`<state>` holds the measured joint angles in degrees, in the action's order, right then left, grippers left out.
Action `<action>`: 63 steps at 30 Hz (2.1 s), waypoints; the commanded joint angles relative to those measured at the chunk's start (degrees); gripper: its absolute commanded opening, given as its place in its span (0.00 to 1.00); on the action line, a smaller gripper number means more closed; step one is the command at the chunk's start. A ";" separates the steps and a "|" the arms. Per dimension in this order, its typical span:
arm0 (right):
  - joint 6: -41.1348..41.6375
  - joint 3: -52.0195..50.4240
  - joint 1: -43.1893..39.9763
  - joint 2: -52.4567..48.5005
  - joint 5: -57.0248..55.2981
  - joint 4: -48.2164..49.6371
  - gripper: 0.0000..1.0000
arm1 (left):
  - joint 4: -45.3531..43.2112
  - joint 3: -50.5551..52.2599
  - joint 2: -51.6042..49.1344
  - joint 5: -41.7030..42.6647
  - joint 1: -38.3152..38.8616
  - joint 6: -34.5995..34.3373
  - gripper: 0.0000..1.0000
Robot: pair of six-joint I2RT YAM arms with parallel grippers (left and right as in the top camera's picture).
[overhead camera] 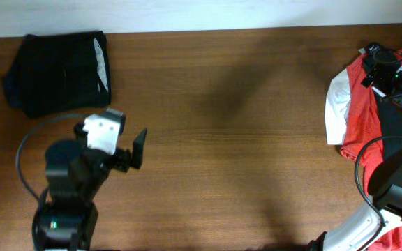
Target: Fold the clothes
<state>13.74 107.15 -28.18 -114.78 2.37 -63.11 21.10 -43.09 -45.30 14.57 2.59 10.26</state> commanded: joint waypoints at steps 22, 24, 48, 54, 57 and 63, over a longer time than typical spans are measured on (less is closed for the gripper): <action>0.70 0.63 0.04 1.05 -0.50 -0.07 0.99 | -24.24 42.60 45.03 -5.01 -9.51 0.61 0.99; 0.72 0.63 0.04 1.05 -0.50 -0.07 0.99 | -20.00 42.60 45.03 -5.03 -9.51 0.61 0.99; 0.70 0.63 0.22 1.03 -0.50 -0.07 0.99 | -17.35 42.58 45.00 -4.98 -9.51 0.59 0.99; 0.72 0.63 2.05 12.15 -0.50 -0.09 0.99 | -17.35 42.58 45.00 -4.98 -9.51 0.57 0.99; 0.70 0.63 7.80 21.55 -0.52 -0.09 0.99 | -17.35 42.58 45.00 -4.98 -9.51 0.57 0.99; -0.63 0.52 26.91 34.40 -7.72 -0.72 0.99 | -17.35 42.58 45.00 -4.98 -9.51 0.57 0.99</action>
<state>13.52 107.26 -5.82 -84.18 1.48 -63.24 3.73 -0.95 -0.73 10.00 -6.57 10.31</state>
